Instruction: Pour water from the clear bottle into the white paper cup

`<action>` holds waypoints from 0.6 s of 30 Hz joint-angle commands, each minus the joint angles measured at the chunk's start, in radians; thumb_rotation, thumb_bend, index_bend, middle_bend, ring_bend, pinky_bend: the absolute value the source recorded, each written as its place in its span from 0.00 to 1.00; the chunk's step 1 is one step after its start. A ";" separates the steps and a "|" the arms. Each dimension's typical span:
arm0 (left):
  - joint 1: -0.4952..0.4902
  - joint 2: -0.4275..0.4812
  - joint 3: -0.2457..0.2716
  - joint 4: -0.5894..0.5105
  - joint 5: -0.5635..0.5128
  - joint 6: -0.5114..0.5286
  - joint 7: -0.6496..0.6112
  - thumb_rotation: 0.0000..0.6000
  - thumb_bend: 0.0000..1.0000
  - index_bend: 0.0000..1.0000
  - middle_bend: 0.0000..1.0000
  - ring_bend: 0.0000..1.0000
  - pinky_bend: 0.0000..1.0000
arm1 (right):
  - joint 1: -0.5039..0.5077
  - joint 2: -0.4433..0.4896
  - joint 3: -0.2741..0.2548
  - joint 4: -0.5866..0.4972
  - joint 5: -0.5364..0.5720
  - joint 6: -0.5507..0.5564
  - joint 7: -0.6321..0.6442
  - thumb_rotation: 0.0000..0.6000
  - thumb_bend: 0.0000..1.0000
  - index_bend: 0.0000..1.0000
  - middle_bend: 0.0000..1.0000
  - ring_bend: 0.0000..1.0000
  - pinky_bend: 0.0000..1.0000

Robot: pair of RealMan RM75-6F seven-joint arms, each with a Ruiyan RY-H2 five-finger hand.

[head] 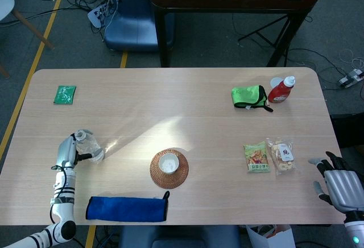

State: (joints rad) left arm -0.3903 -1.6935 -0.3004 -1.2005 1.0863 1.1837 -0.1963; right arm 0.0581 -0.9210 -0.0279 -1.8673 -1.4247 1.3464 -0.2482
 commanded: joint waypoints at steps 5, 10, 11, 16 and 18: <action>0.009 0.019 0.004 -0.023 0.010 -0.012 -0.021 1.00 0.04 0.14 0.37 0.20 0.33 | -0.001 0.000 0.000 0.002 -0.002 0.002 0.003 1.00 0.45 0.28 0.27 0.08 0.16; 0.015 0.030 0.003 -0.040 0.010 -0.015 -0.024 1.00 0.03 0.07 0.32 0.16 0.31 | 0.000 0.000 0.000 0.003 -0.002 0.002 0.003 1.00 0.45 0.28 0.27 0.08 0.16; 0.016 0.031 0.004 -0.044 0.011 -0.014 -0.021 1.00 0.03 0.07 0.31 0.15 0.31 | 0.000 -0.001 0.000 0.003 -0.002 0.002 0.003 1.00 0.45 0.28 0.27 0.08 0.16; 0.025 0.046 0.008 -0.072 0.014 -0.007 -0.009 1.00 0.02 0.08 0.26 0.12 0.28 | 0.000 -0.003 0.001 0.005 -0.003 0.004 0.003 1.00 0.45 0.28 0.27 0.08 0.16; 0.029 0.056 0.009 -0.089 0.016 -0.005 -0.008 1.00 0.02 0.09 0.24 0.11 0.27 | 0.000 -0.003 0.001 0.006 -0.005 0.004 0.004 1.00 0.45 0.28 0.28 0.08 0.16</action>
State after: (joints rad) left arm -0.3647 -1.6438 -0.2924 -1.2808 1.1008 1.1771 -0.2058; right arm 0.0577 -0.9244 -0.0269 -1.8616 -1.4296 1.3504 -0.2444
